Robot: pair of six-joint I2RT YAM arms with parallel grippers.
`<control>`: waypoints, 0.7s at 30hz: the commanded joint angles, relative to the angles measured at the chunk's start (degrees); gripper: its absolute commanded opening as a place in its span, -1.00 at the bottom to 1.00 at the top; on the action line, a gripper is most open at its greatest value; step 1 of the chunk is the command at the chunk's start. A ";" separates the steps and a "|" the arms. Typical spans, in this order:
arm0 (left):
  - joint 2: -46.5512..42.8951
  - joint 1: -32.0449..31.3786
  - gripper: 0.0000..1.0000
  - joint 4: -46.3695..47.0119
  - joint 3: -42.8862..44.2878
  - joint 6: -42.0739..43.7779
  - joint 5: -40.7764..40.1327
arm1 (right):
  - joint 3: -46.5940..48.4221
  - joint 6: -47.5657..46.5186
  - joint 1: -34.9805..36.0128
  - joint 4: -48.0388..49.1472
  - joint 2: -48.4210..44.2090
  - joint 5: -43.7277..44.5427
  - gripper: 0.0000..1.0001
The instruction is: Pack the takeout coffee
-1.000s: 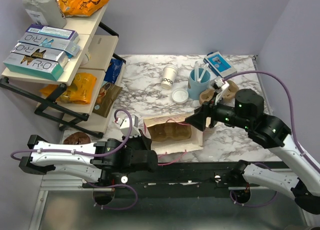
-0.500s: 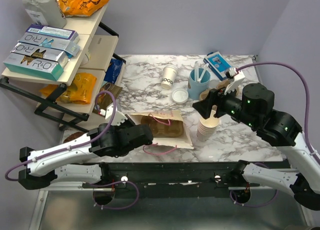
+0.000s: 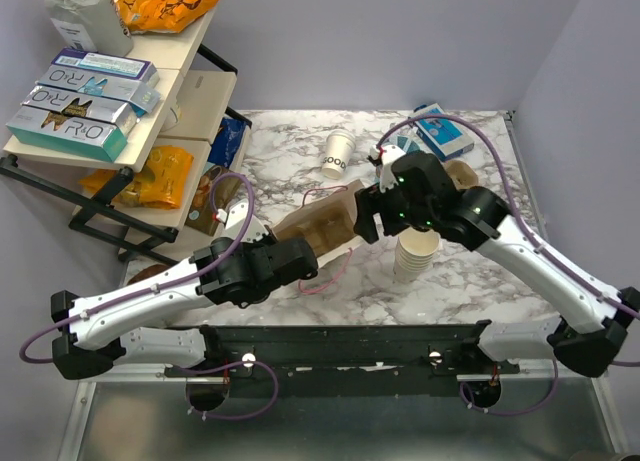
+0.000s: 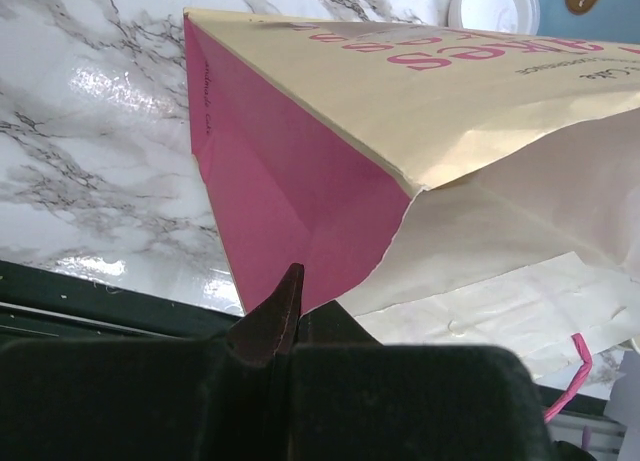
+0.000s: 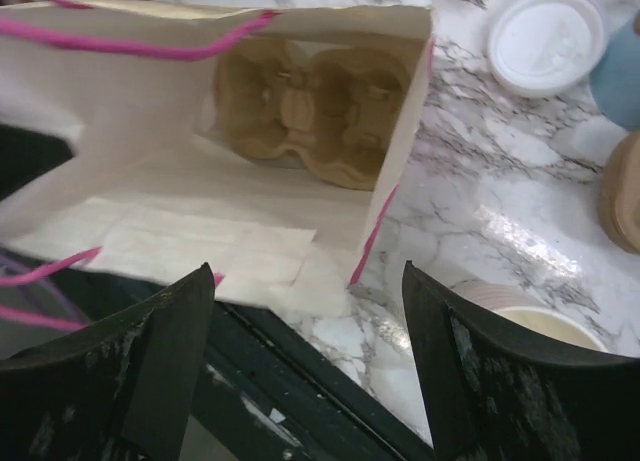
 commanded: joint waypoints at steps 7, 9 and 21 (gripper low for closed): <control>-1.33 0.67 -0.95 1.24 1.25 3.28 1.89 | 1.12 2.58 0.11 4.75 11.04 16.67 -0.25; -3.68 0.59 -0.34 4.13 0.99 9.49 2.33 | 0.51 -2.40 0.11 8.25 10.51 12.65 -0.68; -17.23 0.67 0.98 21.99 1.86 49.41 26.23 | 3.75 -32.29 0.02 12.40 6.91 -4.49 -0.99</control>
